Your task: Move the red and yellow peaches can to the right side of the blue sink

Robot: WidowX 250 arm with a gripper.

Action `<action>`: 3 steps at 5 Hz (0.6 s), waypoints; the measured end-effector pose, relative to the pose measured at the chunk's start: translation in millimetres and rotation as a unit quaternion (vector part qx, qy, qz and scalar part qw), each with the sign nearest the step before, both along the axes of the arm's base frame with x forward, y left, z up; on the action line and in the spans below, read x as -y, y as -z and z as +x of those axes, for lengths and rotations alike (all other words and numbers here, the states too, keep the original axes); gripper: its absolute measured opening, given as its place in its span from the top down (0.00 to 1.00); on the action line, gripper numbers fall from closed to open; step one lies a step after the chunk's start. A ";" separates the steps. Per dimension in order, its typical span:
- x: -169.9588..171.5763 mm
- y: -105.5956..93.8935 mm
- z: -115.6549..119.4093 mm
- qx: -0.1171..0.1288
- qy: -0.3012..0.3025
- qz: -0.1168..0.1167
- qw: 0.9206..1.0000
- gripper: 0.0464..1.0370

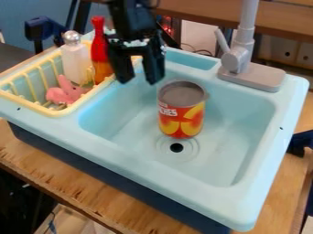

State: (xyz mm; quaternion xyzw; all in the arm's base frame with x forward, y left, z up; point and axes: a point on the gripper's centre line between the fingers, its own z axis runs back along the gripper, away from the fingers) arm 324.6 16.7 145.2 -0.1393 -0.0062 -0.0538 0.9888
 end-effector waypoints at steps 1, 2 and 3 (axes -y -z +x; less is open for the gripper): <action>7.6 11.3 5.6 -0.014 0.002 -0.002 1.000 0.03; 7.7 17.1 10.9 -0.012 -0.015 -0.002 1.000 0.03; 12.6 22.3 15.3 -0.011 -0.022 0.002 1.000 0.03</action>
